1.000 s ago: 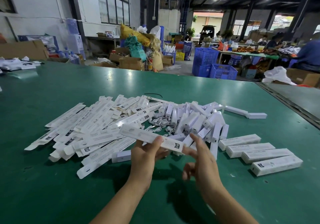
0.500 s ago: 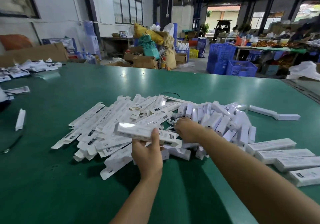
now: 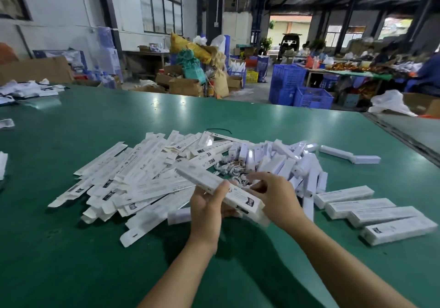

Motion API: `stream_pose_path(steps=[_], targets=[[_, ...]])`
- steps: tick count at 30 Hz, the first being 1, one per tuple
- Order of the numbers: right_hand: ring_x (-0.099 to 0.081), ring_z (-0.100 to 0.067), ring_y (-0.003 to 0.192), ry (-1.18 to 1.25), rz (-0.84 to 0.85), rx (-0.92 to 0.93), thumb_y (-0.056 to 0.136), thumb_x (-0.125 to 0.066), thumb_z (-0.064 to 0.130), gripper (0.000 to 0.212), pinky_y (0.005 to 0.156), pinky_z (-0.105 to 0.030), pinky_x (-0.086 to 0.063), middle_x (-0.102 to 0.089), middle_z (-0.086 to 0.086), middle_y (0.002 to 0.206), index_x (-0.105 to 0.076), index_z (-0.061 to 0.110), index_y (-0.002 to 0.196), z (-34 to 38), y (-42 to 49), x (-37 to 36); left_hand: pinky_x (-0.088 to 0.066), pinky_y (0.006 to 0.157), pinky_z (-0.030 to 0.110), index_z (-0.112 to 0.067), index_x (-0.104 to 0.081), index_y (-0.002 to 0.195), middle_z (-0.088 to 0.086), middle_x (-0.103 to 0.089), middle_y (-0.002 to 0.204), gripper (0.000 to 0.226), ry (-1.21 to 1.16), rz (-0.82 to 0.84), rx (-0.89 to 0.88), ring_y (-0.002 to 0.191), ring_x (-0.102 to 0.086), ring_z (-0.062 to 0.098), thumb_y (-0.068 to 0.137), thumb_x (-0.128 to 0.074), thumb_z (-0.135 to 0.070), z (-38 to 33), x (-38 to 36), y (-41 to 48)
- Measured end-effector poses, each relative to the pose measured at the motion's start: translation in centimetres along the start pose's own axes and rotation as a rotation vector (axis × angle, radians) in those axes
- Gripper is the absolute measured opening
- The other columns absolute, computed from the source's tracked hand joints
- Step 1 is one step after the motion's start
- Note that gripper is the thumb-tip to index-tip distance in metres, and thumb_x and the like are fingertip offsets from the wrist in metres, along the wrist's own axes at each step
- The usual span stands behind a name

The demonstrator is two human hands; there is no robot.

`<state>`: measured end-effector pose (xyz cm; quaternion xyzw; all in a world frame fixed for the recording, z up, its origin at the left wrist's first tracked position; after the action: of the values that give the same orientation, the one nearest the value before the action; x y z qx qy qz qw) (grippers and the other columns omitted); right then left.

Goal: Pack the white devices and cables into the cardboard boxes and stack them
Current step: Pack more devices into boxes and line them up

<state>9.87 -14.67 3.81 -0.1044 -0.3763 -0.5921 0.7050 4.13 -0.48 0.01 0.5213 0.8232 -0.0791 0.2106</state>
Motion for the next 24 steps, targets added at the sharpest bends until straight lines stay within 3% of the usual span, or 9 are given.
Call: stream_pose_path(steps=[2, 5, 8, 11, 13, 16, 19, 22, 24], targets=[[-0.063, 0.005, 0.066, 0.034, -0.019, -0.054, 0.084, -0.077, 0.019, 0.022, 0.058, -0.006, -0.048, -0.068, 0.018, 0.071, -0.073, 0.025, 0.104, -0.9, -2.9, 0.7, -0.058, 0.069, 0.042, -0.023, -0.078, 0.091, 0.012, -0.076, 0.100, 0.021, 0.069, 0.148, 0.080, 0.093, -0.072, 0.035, 0.077, -0.070, -0.037, 0.4, -0.5, -0.7], [-0.067, 0.003, 0.065, 0.227, -0.010, -0.156, 0.081, -0.079, 0.023, 0.011, 0.059, -0.017, -0.052, -0.072, 0.020, 0.069, -0.075, 0.033, 0.079, -2.2, -5.9, 1.1, -0.056, 0.079, 0.038, -0.014, -0.079, 0.097, 0.013, -0.076, 0.099, 0.032, 0.155, 0.298, 0.165, 0.097, -0.072, 0.030, 0.075, -0.072, -0.036, 0.8, -1.2, -1.6], [-0.073, -0.009, 0.077, 0.496, 0.053, -0.199, 0.080, -0.079, 0.019, 0.006, 0.068, -0.020, -0.055, -0.077, 0.007, 0.080, -0.080, 0.023, 0.083, -2.5, -6.5, 1.4, -0.057, 0.080, 0.037, -0.014, -0.079, 0.098, 0.013, -0.076, 0.101, 0.027, 0.131, 0.313, 0.187, 0.097, -0.073, 0.027, 0.076, -0.071, -0.027, 0.7, -1.6, -2.2], [-0.074, -0.021, 0.085, 0.693, 0.142, -0.198, 0.074, -0.079, 0.026, 0.017, 0.074, -0.025, -0.057, -0.077, -0.005, 0.090, -0.080, 0.018, 0.089, -2.6, -6.6, 1.7, -0.057, 0.071, 0.029, -0.007, -0.079, 0.088, 0.014, -0.076, 0.091, 0.016, 0.042, 0.301, 0.238, 0.087, -0.074, 0.025, 0.075, -0.077, -0.018, 0.4, -1.6, -2.5], [-0.073, -0.023, 0.088, 0.788, 0.218, -0.212, 0.073, -0.079, 0.028, 0.024, 0.076, -0.025, -0.056, -0.076, -0.011, 0.095, -0.079, 0.015, 0.093, -2.9, -6.7, 1.5, -0.058, 0.068, 0.029, -0.008, -0.080, 0.080, 0.016, -0.075, 0.094, 0.017, -0.014, 0.280, 0.323, 0.082, -0.074, 0.024, 0.073, -0.074, -0.022, 0.2, -1.5, -2.6], [-0.069, -0.022, 0.102, 0.908, 0.310, -0.195, 0.073, -0.083, 0.026, 0.031, 0.083, -0.029, -0.055, -0.074, -0.009, 0.107, -0.077, 0.005, 0.095, -3.3, -6.4, 1.2, -0.058, 0.075, 0.034, -0.009, -0.079, 0.079, 0.015, -0.075, 0.097, 0.022, -0.074, 0.276, 0.457, 0.079, -0.073, 0.021, 0.071, -0.069, -0.027, 0.1, -1.5, -2.7], [-0.056, -0.008, 0.124, 0.978, 0.364, -0.186, 0.065, -0.088, 0.030, 0.041, 0.092, -0.031, -0.053, -0.071, 0.000, 0.118, -0.076, 0.000, 0.091, -3.5, -5.9, 1.2, -0.055, 0.079, 0.034, -0.009, -0.079, 0.083, 0.014, -0.074, 0.098, 0.025, -0.135, 0.320, 0.533, 0.079, -0.072, 0.020, 0.072, -0.070, -0.029, 0.1, -1.4, -2.8], [-0.068, -0.025, 0.096, 1.146, 0.444, -0.208, 0.064, -0.092, 0.023, 0.032, 0.079, -0.031, -0.057, -0.070, -0.019, 0.105, -0.075, 0.001, 0.081, -3.1, -6.3, 1.0, -0.056, 0.081, 0.036, -0.003, -0.074, 0.101, 0.017, -0.072, 0.110, 0.033, -0.169, 0.391, 0.566, 0.090, -0.069, 0.024, 0.080, -0.072, -0.028, 0.2, -1.3, -3.1], [-0.069, -0.023, 0.084, 1.163, 0.447, -0.200, 0.068, -0.089, 0.021, 0.022, 0.076, -0.029, -0.057, -0.071, -0.018, 0.095, -0.074, 0.007, 0.077, -2.7, -6.5, 1.1, -0.058, 0.079, 0.038, 0.000, -0.070, 0.107, 0.020, -0.069, 0.111, 0.040, -0.204, 0.419, 0.569, 0.089, -0.067, 0.027, 0.080, -0.072, -0.030, 0.2, -1.3, -3.1]])
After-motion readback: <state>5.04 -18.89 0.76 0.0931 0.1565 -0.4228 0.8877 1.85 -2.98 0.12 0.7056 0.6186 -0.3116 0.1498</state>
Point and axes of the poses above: each hand's wrist, its own y-axis towards the middle knuckle, its own x-axis out of the back of the hand, z = x × y, the point moved 2 cm from there along y, towards the middle knuckle
